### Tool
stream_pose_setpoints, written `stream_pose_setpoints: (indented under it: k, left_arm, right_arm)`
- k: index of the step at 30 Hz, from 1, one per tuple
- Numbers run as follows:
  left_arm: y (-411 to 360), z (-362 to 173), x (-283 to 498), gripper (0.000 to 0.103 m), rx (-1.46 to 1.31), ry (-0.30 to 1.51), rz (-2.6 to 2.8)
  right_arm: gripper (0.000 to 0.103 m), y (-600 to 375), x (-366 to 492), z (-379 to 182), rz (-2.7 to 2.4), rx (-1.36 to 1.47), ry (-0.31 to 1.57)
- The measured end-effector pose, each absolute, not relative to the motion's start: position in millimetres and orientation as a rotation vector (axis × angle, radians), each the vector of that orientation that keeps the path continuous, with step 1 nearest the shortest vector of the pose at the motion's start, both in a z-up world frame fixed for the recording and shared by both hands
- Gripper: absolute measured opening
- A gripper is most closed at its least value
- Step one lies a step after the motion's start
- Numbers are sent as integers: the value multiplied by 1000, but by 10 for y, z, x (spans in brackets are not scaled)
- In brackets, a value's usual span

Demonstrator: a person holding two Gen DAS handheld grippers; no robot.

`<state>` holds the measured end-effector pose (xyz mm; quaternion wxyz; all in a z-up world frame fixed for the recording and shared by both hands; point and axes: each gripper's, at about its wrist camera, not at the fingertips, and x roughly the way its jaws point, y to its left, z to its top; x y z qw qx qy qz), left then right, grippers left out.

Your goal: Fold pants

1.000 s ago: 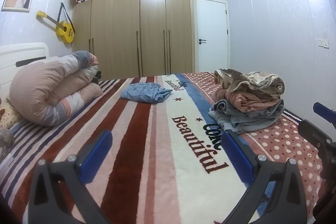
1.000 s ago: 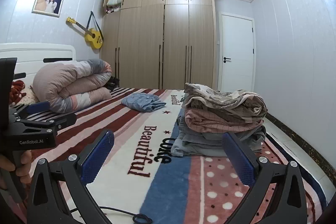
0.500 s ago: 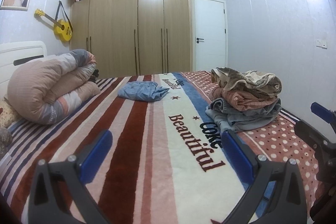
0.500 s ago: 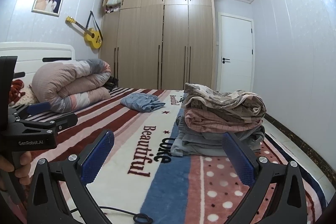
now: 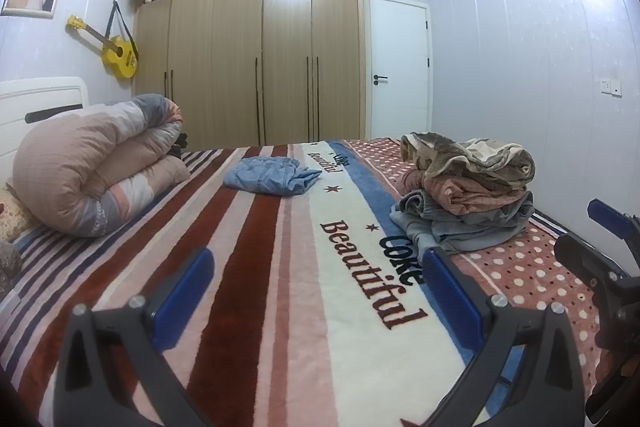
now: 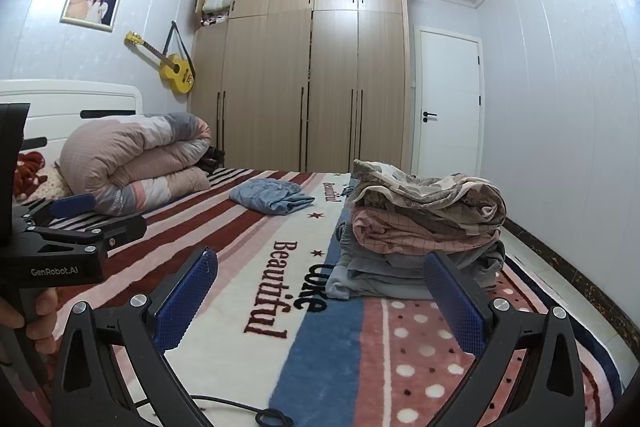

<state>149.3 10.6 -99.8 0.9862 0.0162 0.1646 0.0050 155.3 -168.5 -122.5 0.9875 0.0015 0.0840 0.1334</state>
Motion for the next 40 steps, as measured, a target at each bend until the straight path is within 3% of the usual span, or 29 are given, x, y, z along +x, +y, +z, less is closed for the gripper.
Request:
stream_pose_setpoints:
  k: [40]
  left_arm:
    - [121,-988,1484,102,21,331,9]
  right_arm:
    - [102,-1659,1559,-1296,256,-2,174]
